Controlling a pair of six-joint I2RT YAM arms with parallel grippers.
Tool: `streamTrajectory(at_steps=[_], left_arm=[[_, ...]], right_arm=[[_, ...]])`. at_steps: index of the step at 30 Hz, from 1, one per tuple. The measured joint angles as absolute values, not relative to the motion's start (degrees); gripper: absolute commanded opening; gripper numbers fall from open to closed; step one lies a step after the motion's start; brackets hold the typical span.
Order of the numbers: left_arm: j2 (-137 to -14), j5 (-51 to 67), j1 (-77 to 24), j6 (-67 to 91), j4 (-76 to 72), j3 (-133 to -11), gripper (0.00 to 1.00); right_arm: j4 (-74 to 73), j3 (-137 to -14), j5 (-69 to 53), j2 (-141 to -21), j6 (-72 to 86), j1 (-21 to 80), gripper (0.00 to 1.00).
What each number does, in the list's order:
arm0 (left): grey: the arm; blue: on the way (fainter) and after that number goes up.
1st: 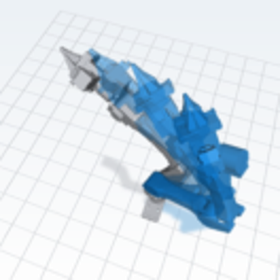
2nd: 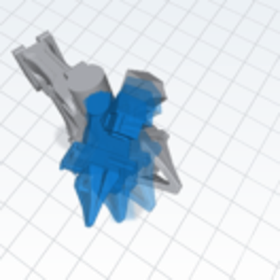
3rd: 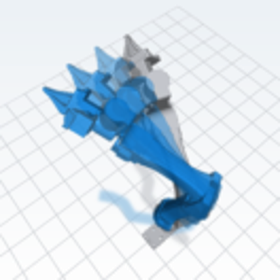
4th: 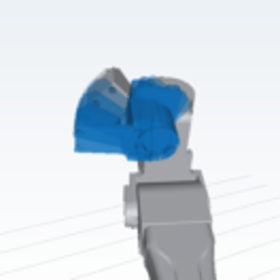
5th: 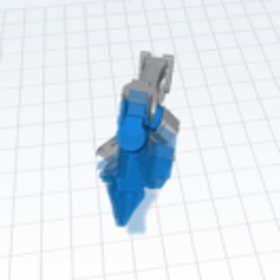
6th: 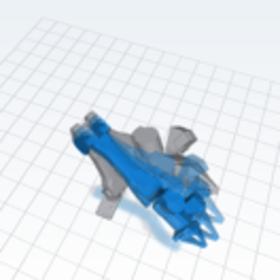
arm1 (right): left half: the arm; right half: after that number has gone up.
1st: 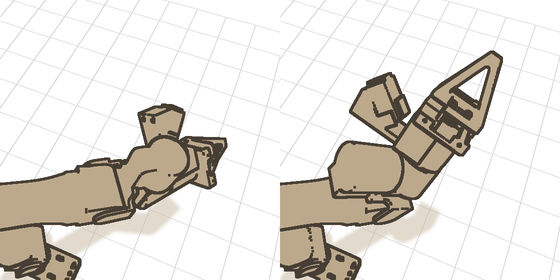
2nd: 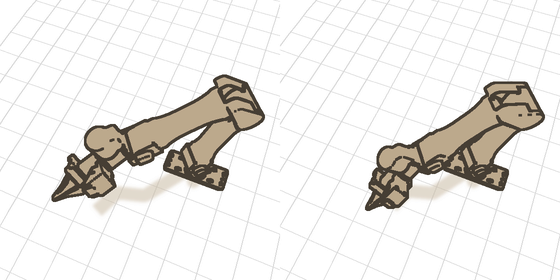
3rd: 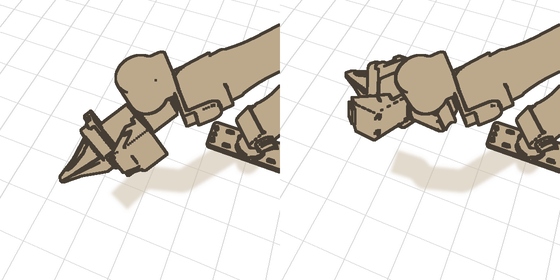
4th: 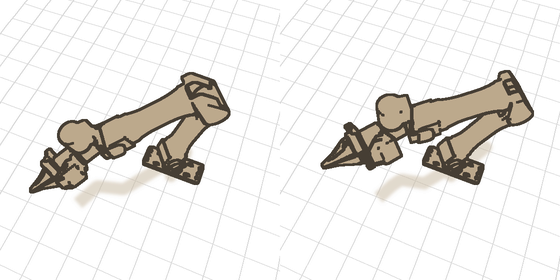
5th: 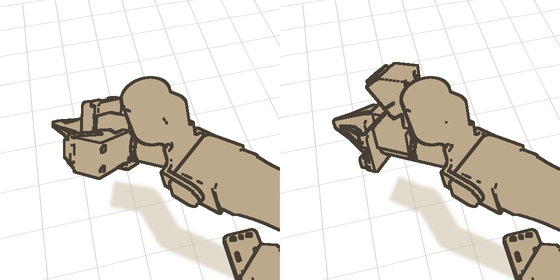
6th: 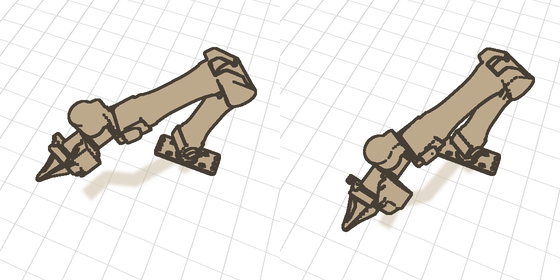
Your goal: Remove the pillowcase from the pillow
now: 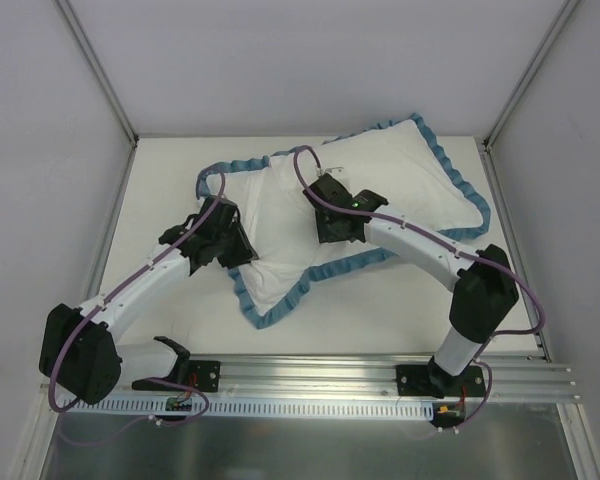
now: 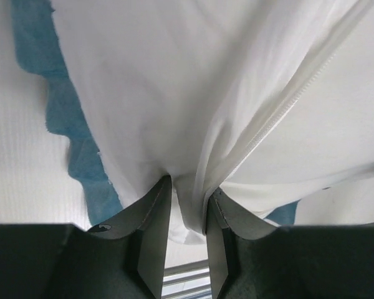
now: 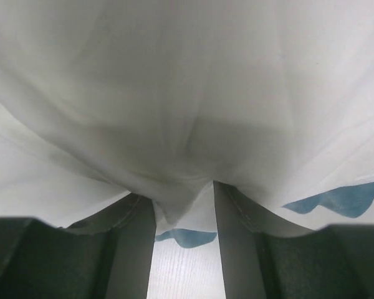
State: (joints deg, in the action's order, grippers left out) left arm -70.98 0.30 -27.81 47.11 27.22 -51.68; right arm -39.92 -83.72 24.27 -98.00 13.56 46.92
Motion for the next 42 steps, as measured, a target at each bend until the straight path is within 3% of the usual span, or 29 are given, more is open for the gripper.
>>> streamTrajectory(at_steps=[5, 9, 10, 22, 33, 42], left_arm=[[-67.26, 2.07, -25.39, 47.18, 25.69, -46.24, 0.13], [-65.54, 2.66, -24.97, 47.18, 25.1, -43.81, 0.01], [-65.3, 2.74, -24.71, 47.18, 25.15, -43.44, 0.0], [-66.06, 4.38, -23.53, 47.22, 23.68, -41.65, 0.0], [-60.2, 12.53, -19.75, 48.62, 16.01, -34.46, 0.0], [-59.44, 16.73, -18.63, 51.33, 12.64, -31.9, 0.0]], right_arm=[[-39.92, -83.55, 23.05, -96.42, 13.56, 47.29, 0.46], [-40.27, -83.64, 23.22, -96.27, 13.45, 49.3, 0.82], [-40.53, -84.03, 23.59, -96.27, 13.06, 50.24, 0.84], [-38.89, -99.55, 22.87, -100.2, 11.46, 64.6, 0.83], [-38.24, -100.2, 19.59, -111.24, 12.8, 62.92, 1.0], [-39.31, -101.38, 22.57, -115.44, 16.49, 61.82, 0.96]])
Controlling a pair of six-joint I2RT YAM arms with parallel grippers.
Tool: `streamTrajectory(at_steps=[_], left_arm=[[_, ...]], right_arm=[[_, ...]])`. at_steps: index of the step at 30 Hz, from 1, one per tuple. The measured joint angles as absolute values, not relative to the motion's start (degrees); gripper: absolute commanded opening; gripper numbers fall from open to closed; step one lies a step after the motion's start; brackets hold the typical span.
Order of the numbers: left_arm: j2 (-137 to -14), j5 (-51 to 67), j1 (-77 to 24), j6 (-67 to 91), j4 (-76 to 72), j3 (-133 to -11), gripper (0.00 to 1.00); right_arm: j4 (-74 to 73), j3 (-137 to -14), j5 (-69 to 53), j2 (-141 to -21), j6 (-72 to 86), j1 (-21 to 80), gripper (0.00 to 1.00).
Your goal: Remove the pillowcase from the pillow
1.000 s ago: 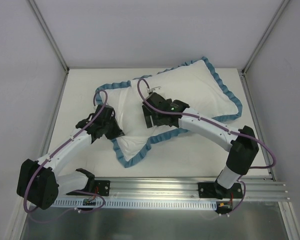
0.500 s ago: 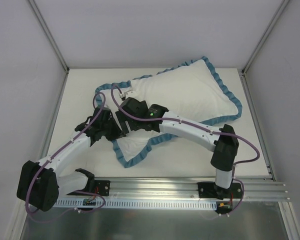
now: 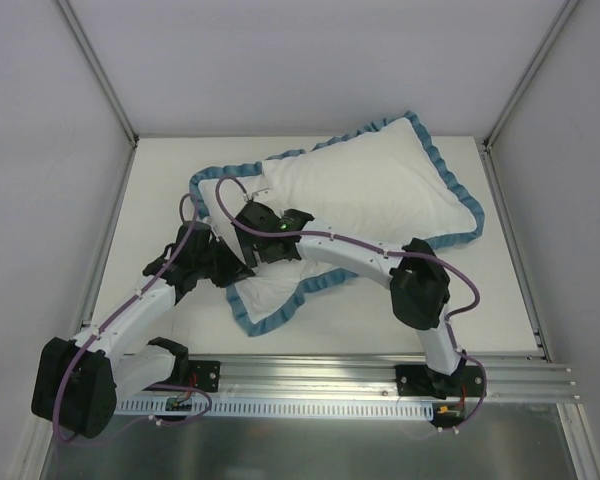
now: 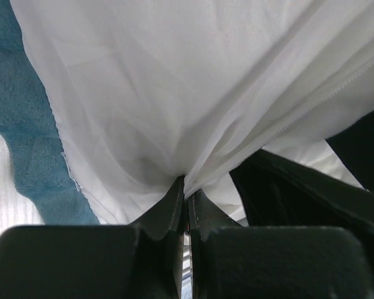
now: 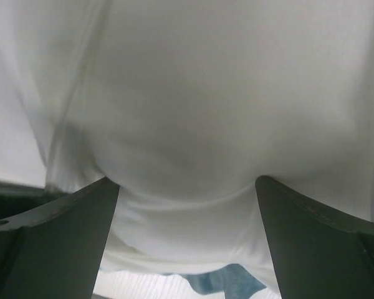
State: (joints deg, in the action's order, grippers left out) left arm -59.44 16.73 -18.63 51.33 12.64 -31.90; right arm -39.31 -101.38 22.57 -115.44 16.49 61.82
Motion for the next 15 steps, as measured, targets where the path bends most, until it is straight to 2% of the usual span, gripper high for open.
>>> streamTrajectory(at_steps=[1, 2, 3, 6, 15], left_arm=[[-59.42, 17.04, -18.63, 51.64, 12.67, -31.86, 0.0], [-59.37, 17.47, -18.63, 51.9, 12.67, -31.81, 0.0], [-59.33, 17.74, -18.63, 52.07, 12.67, -31.77, 0.0], [-59.18, 18.39, -18.63, 52.56, 12.64, -31.44, 0.0], [-59.22, 19.53, -18.63, 53.28, 11.29, -31.2, 0.0]], right_arm=[[-39.79, -102.06, 23.22, -116.46, 16.82, 61.82, 0.99], [-40.34, -102.8, 23.81, -117.69, 17.17, 61.8, 0.92], [-40.77, -103.39, 24.21, -118.58, 17.32, 61.8, 0.65], [-41.71, -104.42, 25.08, -119.98, 17.39, 61.8, 0.01], [-44.1, -104.77, 23.73, -114.56, 17.93, 61.01, 0.01]])
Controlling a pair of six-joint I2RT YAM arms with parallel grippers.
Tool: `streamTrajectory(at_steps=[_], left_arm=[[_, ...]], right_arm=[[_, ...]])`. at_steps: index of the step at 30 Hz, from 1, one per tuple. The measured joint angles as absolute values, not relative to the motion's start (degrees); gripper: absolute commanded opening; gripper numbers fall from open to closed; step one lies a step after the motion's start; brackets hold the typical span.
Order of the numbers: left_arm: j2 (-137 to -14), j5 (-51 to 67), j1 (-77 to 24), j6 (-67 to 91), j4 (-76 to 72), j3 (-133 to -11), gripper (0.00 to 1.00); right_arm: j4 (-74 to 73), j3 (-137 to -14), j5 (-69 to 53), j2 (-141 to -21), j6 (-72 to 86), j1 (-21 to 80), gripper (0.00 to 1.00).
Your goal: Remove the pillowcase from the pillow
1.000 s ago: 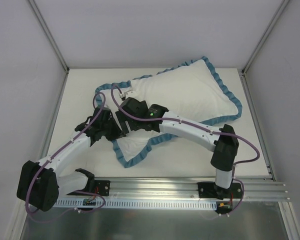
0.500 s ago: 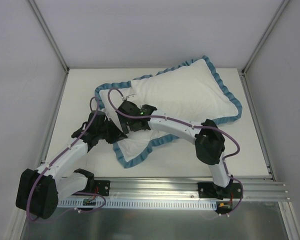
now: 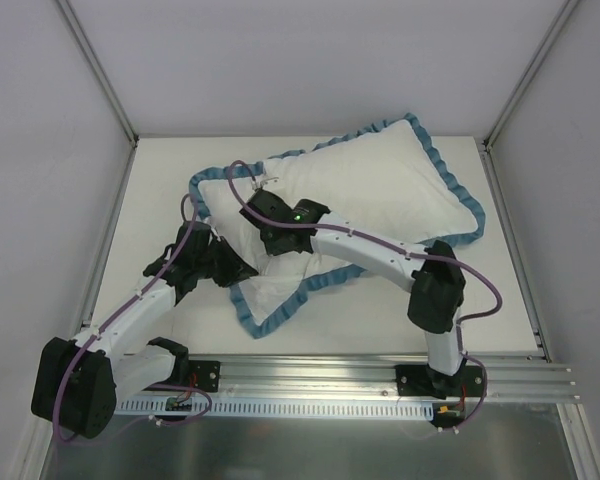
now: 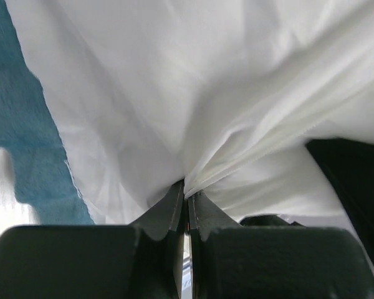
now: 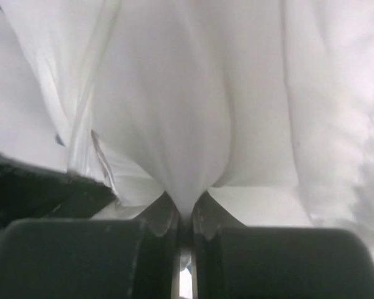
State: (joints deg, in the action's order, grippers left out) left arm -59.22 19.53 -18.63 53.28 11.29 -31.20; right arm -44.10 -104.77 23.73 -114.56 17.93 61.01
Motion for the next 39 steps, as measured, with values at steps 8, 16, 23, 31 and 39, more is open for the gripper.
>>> streamTrajectory(at_steps=[8, 16, 23, 31, 39], left_arm=[[-62.46, 24.01, -18.76, 53.34, 9.06, -34.28, 0.0], [-66.5, 28.38, -18.85, 53.23, 4.49, -37.93, 0.0], [-75.81, 30.81, -19.55, 52.9, -0.99, -38.41, 0.0], [-80.07, 32.91, -19.55, 50.7, -3.38, -39.77, 0.0], [-72.01, 32.32, -21.63, 46.85, -1.15, -39.27, 0.87]], right_arm=[[-40.51, -95.29, 17.08, -97.54, 18.44, 57.52, 0.01], [-35.38, -85.84, 10.33, -84.58, 20.86, 51.62, 0.01], [-32.71, -80.05, 5.74, -81.56, 23.99, 46.24, 0.01], [-31.75, -78.43, 2.02, -81.73, 26.15, 40.05, 0.01], [-31.44, -84.64, 1.76, -87.5, 26.44, 37.89, 0.01]])
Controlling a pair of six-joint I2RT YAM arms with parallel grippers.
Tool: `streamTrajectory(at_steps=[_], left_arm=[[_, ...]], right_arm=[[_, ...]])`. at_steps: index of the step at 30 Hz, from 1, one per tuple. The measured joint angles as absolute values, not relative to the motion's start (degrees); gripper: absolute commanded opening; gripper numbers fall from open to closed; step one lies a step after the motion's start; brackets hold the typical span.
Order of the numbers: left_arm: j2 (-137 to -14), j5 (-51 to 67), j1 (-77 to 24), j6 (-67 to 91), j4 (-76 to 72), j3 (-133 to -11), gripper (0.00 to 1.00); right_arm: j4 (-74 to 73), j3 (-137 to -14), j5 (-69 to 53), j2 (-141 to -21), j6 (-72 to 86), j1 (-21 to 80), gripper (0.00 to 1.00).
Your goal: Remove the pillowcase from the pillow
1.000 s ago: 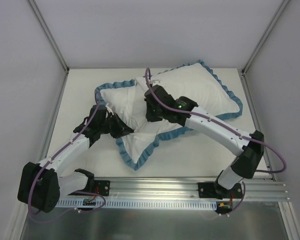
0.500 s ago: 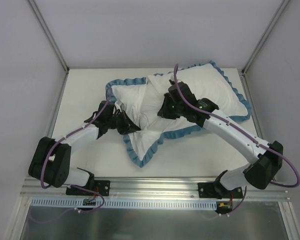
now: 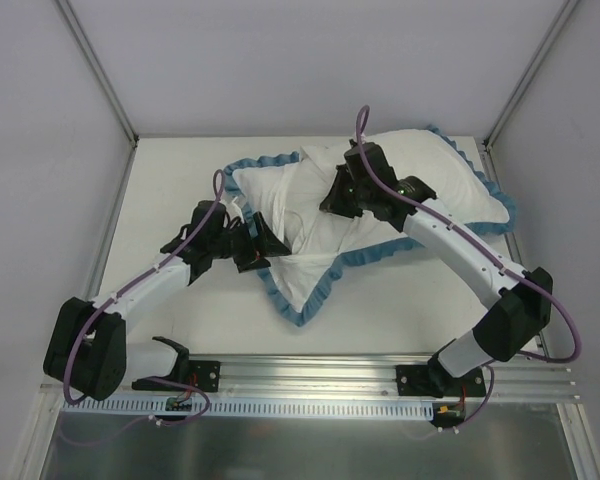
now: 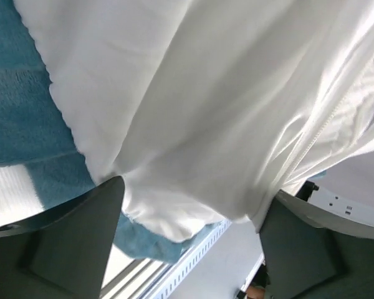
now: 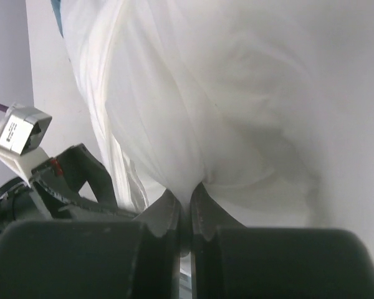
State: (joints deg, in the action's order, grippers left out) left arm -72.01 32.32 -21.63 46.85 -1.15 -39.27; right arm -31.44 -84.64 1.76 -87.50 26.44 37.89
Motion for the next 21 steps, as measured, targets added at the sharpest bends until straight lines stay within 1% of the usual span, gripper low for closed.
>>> streamTrajectory(at_steps=[1, 3, 8, 14, 17, 18, 21], left_arm=[[-71.31, 31.99, -22.28, 46.85, -0.67, -39.09, 0.89], [-70.11, 31.33, -23.9, 47.11, 0.08, -38.65, 0.9], [-69.49, 29.26, -25.65, 48.86, 1.43, -38.06, 0.85], [-71.24, 27.2, -29.91, 51.22, 1.19, -38.96, 0.83], [-73.28, 26.44, -32.75, 52.23, 0.05, -39.88, 0.75], [-73.93, 26.35, -33.61, 52.73, -0.43, -40.03, 0.68], [-75.61, 25.78, -35.83, 54.02, -2.35, -40.05, 0.56]], right_arm=[[-31.51, -84.97, 2.35, -87.88, 26.46, 38.13, 0.01], [-31.59, -85.3, 3.16, -88.38, 26.5, 38.7, 0.01], [-31.88, -86.04, 4.56, -89.65, 26.72, 39.77, 0.01], [-31.94, -86.21, 5.52, -89.86, 27.73, 40.03, 0.01], [-32.23, -86.28, 6.33, -90.02, 28.29, 40.23, 0.01], [-32.64, -86.48, 6.63, -90.21, 28.47, 40.27, 0.01], [-33.78, -87.39, 7.29, -91.42, 29.15, 40.38, 0.01]])
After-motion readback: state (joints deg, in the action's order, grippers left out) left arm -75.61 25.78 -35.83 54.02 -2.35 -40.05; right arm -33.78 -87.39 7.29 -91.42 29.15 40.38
